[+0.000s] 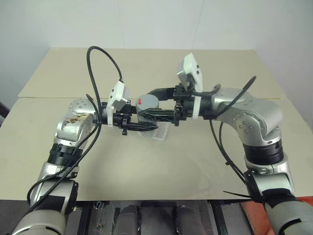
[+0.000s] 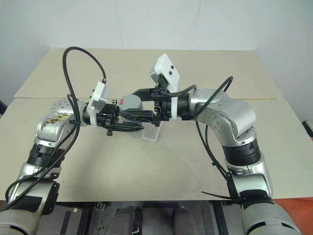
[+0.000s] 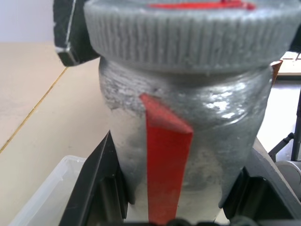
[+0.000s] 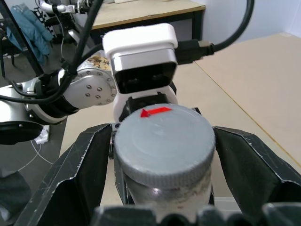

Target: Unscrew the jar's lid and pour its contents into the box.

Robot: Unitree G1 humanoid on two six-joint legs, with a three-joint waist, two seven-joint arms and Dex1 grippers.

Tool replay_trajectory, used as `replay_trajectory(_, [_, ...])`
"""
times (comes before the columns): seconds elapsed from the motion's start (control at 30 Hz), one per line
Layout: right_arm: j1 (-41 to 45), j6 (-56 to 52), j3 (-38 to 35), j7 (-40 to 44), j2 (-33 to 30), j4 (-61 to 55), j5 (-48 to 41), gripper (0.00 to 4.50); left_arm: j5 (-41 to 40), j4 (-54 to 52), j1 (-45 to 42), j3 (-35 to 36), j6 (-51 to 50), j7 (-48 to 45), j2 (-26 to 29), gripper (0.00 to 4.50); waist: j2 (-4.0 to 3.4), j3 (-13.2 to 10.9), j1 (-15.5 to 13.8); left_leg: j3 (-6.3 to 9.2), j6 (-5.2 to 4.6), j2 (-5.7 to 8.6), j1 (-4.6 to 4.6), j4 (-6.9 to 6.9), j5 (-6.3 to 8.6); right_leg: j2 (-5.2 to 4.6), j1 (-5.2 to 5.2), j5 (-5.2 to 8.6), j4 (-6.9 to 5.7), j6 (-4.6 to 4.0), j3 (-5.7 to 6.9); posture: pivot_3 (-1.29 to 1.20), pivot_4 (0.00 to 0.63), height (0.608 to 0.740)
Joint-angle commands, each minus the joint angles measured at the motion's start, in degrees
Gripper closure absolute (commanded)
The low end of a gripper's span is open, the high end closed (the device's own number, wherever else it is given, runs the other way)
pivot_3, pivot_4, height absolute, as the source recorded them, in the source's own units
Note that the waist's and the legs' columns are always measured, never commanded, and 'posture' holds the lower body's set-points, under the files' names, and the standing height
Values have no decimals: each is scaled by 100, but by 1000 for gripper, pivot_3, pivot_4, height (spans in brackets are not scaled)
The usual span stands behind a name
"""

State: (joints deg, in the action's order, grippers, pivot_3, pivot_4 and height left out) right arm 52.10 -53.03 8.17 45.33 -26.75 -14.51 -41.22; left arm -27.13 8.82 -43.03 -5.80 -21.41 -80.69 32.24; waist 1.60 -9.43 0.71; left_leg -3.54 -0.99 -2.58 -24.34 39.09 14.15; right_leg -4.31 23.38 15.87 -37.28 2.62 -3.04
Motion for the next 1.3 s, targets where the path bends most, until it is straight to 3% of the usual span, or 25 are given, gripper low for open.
replay_trajectory(0.03, [-10,167,-204,14,23,-190,-17,585,-21,-89,-17,41,75,-39,-6,2454,0,0,0,0,0,0,0,0,0,0,0,0,0,0,0,0,150,740])
replay_trajectory(0.43, [-51,274,-178,68,71,-185,71,585,-16,-156,62,44,29,-50,52,2454,0,0,0,1,0,0,2,16,0,0,0,0,-24,0,0,0,150,740])
replay_trajectory(0.6, [-74,324,-156,78,78,-180,113,1704,-16,-169,71,51,27,-60,68,2454,0,0,0,2,0,0,2,21,0,0,0,0,-32,0,0,0,150,740])
replay_trajectory(0.83, [-92,366,-122,210,53,-108,175,1704,5,-138,5,51,54,-85,83,2454,0,0,0,3,0,1,2,23,0,0,0,0,-34,0,1,0,150,740])
replay_trajectory(0.9, [-77,477,-78,452,13,-18,176,1704,8,-125,-14,51,134,-152,84,2454,0,0,0,3,0,1,2,23,0,0,0,0,-34,0,0,0,150,740])
replay_trajectory(1.3, [255,1878,689,3811,-120,1086,351,1704,-429,-433,-90,-16,359,-1160,32,2454,0,0,7,-1,-1,1,3,31,0,2,-1,0,-36,0,1,0,150,740])
